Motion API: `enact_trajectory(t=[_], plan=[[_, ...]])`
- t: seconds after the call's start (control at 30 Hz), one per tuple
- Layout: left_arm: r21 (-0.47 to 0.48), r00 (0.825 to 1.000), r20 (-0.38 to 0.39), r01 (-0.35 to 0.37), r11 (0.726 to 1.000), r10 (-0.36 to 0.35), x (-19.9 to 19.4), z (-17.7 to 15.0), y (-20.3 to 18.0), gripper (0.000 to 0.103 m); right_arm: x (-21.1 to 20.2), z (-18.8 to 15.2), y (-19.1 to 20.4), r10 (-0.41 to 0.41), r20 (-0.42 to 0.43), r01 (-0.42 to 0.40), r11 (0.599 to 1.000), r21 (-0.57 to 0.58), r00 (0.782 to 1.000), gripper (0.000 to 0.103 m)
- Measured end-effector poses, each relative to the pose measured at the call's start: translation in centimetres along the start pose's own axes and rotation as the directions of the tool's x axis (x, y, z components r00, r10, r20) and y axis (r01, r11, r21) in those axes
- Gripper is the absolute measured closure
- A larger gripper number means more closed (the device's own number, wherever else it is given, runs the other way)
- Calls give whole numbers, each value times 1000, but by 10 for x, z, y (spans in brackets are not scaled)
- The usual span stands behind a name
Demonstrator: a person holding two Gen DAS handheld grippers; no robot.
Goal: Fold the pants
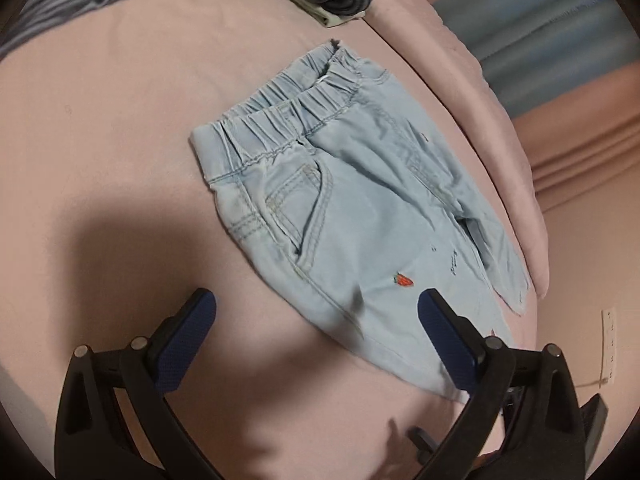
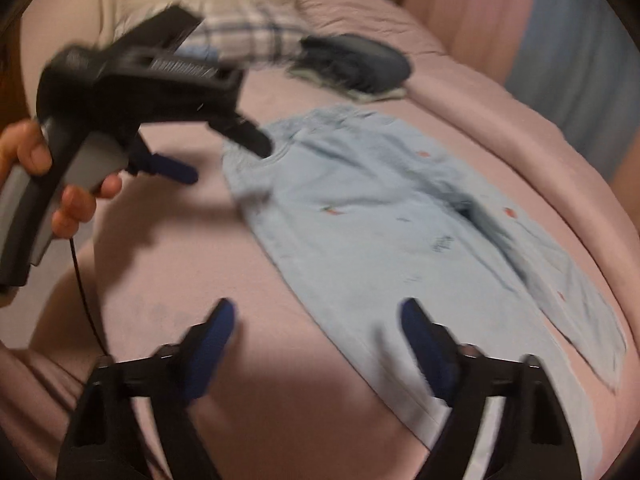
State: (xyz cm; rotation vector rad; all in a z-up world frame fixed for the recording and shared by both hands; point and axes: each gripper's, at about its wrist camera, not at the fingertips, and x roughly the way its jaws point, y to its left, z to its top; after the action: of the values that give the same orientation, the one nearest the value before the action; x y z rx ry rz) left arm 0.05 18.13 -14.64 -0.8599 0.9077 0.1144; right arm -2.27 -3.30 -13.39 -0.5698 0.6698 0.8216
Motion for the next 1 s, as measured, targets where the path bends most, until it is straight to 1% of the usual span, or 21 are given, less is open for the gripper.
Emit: enact_trajectory(t=[0.07, 0.1, 0.13, 0.2, 0.23, 0.27, 0.33, 0.43, 0.5, 0.53, 0.57, 0.6, 0.63, 0.67, 0.73, 0.8, 0.83, 0.9, 0.93, 0.97, 1.0], plan=[[5, 999, 32, -9, 1000, 9, 1, 5, -6, 12, 15, 0, 6, -20, -23, 19, 1000, -20, 1000, 35], [15, 999, 45, -14, 1000, 13, 3, 7, -7, 31, 22, 0, 8, -33, -34, 32, 999, -33, 999, 39], [15, 999, 43, -24, 1000, 23, 6, 12, -9, 59, 28, 0, 10, -43, -39, 41, 998, -45, 998, 47], [-11, 998, 20, -57, 998, 57, 14, 18, 1, 81, 33, 0, 13, -52, -25, 50, 997, -58, 998, 62], [-27, 999, 17, -43, 999, 43, 14, 19, 6, 82, 35, 1, 11, -45, -27, 43, 998, -55, 999, 78], [-41, 999, 26, -21, 999, 22, 11, 20, 9, 84, 34, 2, 9, -39, -30, 38, 998, -48, 999, 82], [-25, 999, 41, -24, 999, 25, 2, 17, 10, 85, 28, 4, 10, -31, -34, 29, 999, -39, 999, 85], [22, 997, 61, -53, 998, 52, -11, 10, 11, 84, 17, 4, 16, 13, -29, -14, 999, -43, 999, 85], [76, 994, 28, -108, 991, 106, -2, 8, 9, 79, 24, 2, 18, 56, -63, -60, 997, -56, 996, 85], [85, 993, 21, -117, 989, 116, -1, 10, 9, 78, 29, 0, 20, 56, -86, -62, 995, -77, 995, 85], [91, 992, 18, -122, 988, 121, -4, 11, 8, 76, 30, 1, 19, 57, -80, -62, 996, -68, 995, 84], [115, 990, 27, -144, 983, 142, -10, 11, 5, 69, 30, 4, 15, 67, -83, -70, 997, -39, 994, 82], [157, 983, 58, -182, 971, 175, -19, 12, -1, 62, 25, 7, 10, 96, -87, -96, 995, 5, 992, 72], [200, 974, 100, -221, 955, 205, -25, 12, -10, 59, 17, 8, 5, 120, -71, -118, 992, 34, 990, 62], [271, 961, 169, -259, 927, 219, -35, 12, -23, 52, 1, 11, -9, 150, -12, -149, 985, 85, 989, 56], [344, 958, 205, -264, 901, 202, -36, 15, -39, 47, -7, 10, -27, 130, 5, -129, 981, 142, 992, 56], [387, 963, 201, -245, 889, 178, -29, 15, -49, 42, -5, 8, -35, 111, -5, -109, 981, 162, 994, 56], [443, 971, 167, -227, 867, 169, -7, 14, -60, 42, 5, 0, -47, 63, -59, -50, 978, 204, 996, 56], [477, 974, 138, -224, 850, 179, 7, 12, -63, 42, 14, -6, -53, 52, -101, -28, 975, 222, 994, 56], [508, 971, 102, -238, 828, 216, 24, 9, -64, 43, 24, -14, -54, 58, -152, -22, 973, 230, 987, 56], [540, 963, 53, -250, 804, 264, 41, 3, -62, 44, 29, -23, -53, 64, -192, -19, 973, 228, 979, 56]])
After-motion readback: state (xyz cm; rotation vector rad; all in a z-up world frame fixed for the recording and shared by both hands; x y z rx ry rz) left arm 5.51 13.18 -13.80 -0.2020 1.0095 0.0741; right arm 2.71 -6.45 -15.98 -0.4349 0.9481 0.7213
